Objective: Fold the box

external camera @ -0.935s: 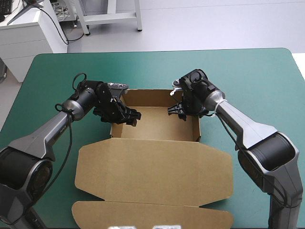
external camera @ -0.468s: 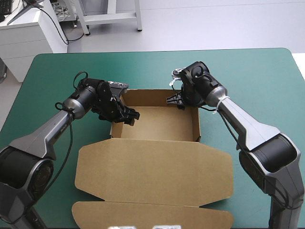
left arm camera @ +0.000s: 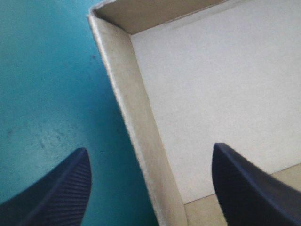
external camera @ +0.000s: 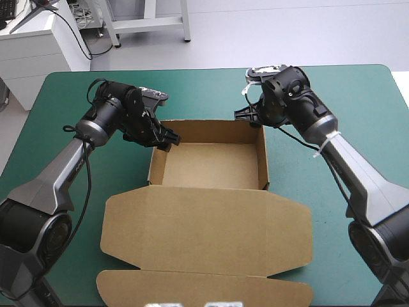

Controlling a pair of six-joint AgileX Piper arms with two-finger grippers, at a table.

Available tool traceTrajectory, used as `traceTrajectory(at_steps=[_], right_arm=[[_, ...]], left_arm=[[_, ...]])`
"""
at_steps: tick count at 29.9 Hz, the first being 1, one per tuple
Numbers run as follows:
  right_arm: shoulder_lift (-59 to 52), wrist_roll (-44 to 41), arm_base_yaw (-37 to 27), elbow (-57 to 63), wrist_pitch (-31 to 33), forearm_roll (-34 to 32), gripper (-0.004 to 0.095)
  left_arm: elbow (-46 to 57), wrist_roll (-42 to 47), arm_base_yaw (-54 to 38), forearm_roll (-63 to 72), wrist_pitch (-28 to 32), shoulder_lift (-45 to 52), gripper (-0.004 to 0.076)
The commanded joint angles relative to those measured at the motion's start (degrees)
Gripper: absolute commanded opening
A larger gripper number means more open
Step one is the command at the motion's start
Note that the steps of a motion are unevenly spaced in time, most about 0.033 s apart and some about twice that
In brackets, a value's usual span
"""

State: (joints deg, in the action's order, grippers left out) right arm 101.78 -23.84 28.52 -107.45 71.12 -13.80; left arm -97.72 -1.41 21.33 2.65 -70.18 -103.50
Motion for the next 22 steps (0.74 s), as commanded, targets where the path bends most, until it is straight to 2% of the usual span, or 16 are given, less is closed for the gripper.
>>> traceTrajectory(at_steps=[1,4,8,13,22], right_arm=[[-5.46,0.48,-0.33,-1.57,0.55,0.44,0.0527],[-6.55,1.80,-0.33,-1.57,0.55,2.33,0.0527],[-6.67,1.84,-0.33,-1.03,0.55,3.82,0.0527],[-6.67,1.84,-0.42,3.31,0.55,3.16,0.0526],[-2.36,-0.48,-0.42,7.81,0.55,3.22,0.0526]], left_arm=[[-2.92,-0.15,0.27,0.92,-4.04,4.04,0.0414],[-3.14,-0.15,0.27,1.21,-4.06,6.70,0.0274],[-3.01,-0.15,0.27,-0.21,-4.06,11.93,0.0013],[-2.89,-3.86,0.27,0.87,-4.06,19.32,-0.0008],[0.02,-3.86,0.27,2.82,-4.06,32.62,-0.0008]])
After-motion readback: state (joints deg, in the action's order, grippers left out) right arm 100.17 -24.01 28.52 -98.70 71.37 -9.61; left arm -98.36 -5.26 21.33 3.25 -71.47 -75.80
